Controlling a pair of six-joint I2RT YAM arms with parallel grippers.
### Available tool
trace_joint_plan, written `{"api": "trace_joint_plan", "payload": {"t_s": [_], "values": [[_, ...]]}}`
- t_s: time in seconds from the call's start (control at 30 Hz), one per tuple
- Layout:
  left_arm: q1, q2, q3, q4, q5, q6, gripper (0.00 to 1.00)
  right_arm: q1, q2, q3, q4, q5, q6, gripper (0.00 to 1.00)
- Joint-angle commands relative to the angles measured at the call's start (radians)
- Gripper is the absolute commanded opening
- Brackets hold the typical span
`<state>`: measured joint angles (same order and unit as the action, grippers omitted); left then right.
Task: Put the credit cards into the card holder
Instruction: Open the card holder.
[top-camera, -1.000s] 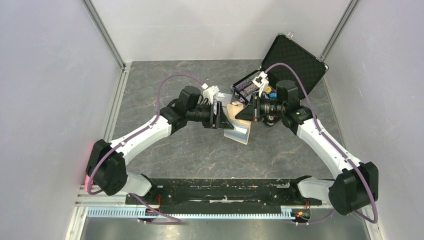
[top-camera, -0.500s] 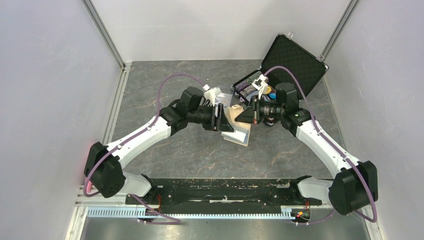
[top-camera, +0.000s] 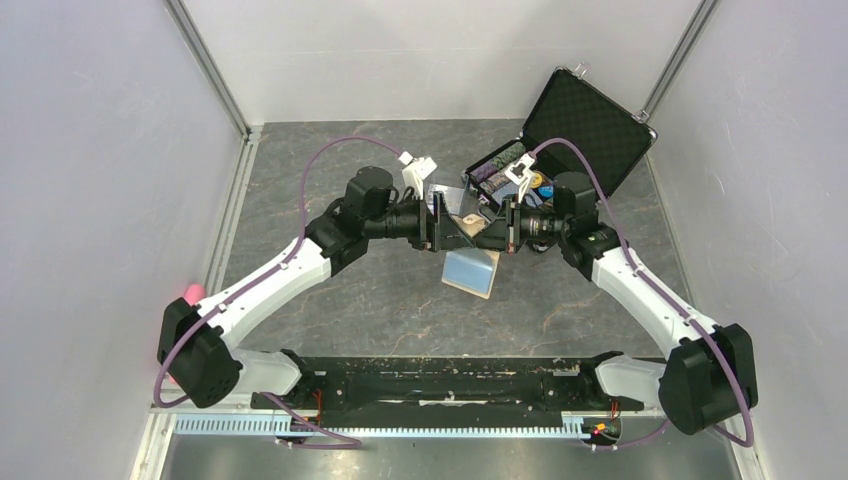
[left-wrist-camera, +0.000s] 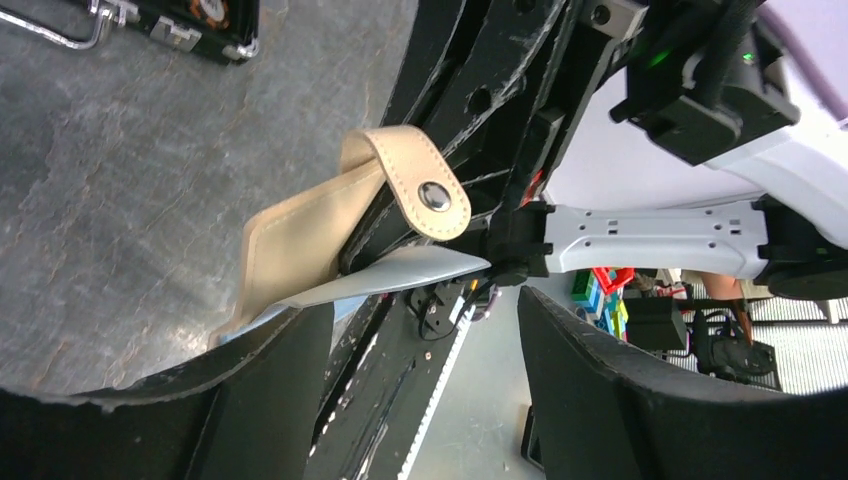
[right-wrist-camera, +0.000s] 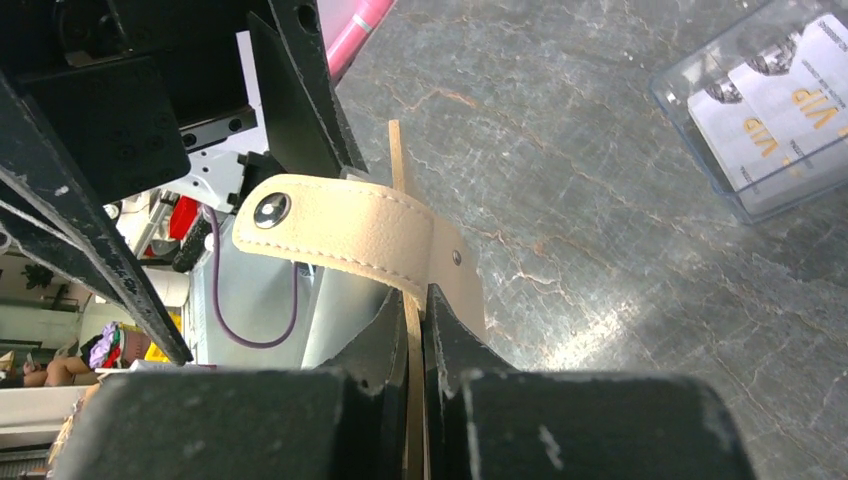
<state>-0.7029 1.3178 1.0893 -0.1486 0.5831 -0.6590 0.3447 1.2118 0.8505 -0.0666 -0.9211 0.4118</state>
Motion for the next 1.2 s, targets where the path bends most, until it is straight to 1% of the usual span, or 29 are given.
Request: {"api": "trace_joint_plan", "payload": {"t_s": [0.0, 0.03, 0.1, 0.17, 0.23, 0.27, 0.4, 0.5, 0.57, 0.63, 0.67, 0.7, 0.8, 0.97, 1.03, 1.07, 1.17], "values": [[-0.003, -0.031, 0.016, 0.126, 0.049, -0.048, 0.72, 0.002, -0.042, -0.022, 0.170, -0.073, 0.078, 0.00], [-0.003, -0.028, 0.014, 0.138, 0.058, -0.047, 0.71, 0.000, -0.045, -0.027, 0.202, -0.083, 0.101, 0.00], [-0.003, -0.024, 0.015, 0.141, 0.076, -0.030, 0.64, 0.000, -0.049, -0.038, 0.250, -0.099, 0.138, 0.00], [-0.003, -0.020, 0.021, 0.125, 0.086, -0.008, 0.55, 0.001, -0.050, -0.046, 0.284, -0.108, 0.169, 0.00], [-0.004, -0.015, 0.033, 0.087, 0.093, 0.032, 0.40, 0.001, -0.053, -0.055, 0.309, -0.110, 0.193, 0.00], [-0.006, -0.014, 0.045, 0.049, 0.091, 0.065, 0.38, 0.002, -0.055, -0.056, 0.316, -0.114, 0.198, 0.00], [-0.017, -0.008, 0.094, -0.123, 0.027, 0.203, 0.37, 0.001, -0.057, -0.060, 0.339, -0.122, 0.219, 0.00], [-0.028, -0.005, 0.129, -0.221, -0.057, 0.276, 0.37, 0.002, -0.058, -0.067, 0.367, -0.129, 0.241, 0.00], [-0.035, -0.002, 0.144, -0.267, -0.144, 0.306, 0.37, 0.003, -0.058, -0.072, 0.384, -0.134, 0.253, 0.00], [-0.038, -0.001, 0.149, -0.293, -0.230, 0.314, 0.40, 0.003, -0.057, -0.077, 0.397, -0.140, 0.261, 0.00], [-0.038, -0.003, 0.147, -0.296, -0.268, 0.312, 0.44, 0.004, -0.056, -0.079, 0.398, -0.142, 0.261, 0.00], [-0.038, -0.005, 0.144, -0.294, -0.290, 0.308, 0.51, 0.004, -0.057, -0.080, 0.398, -0.150, 0.260, 0.00], [-0.038, -0.005, 0.133, -0.272, -0.321, 0.300, 0.64, 0.005, -0.055, -0.083, 0.398, -0.160, 0.262, 0.00], [-0.037, 0.002, 0.123, -0.254, -0.347, 0.292, 0.79, 0.005, -0.049, -0.077, 0.401, -0.168, 0.261, 0.00], [-0.027, -0.007, 0.106, -0.218, -0.345, 0.273, 0.86, 0.006, -0.043, -0.076, 0.402, -0.172, 0.262, 0.00], [-0.017, -0.014, 0.089, -0.182, -0.330, 0.254, 0.87, 0.007, -0.038, -0.076, 0.404, -0.176, 0.260, 0.00], [0.015, -0.028, 0.044, -0.073, -0.210, 0.200, 0.86, 0.007, -0.030, -0.082, 0.406, -0.171, 0.257, 0.00]]}}
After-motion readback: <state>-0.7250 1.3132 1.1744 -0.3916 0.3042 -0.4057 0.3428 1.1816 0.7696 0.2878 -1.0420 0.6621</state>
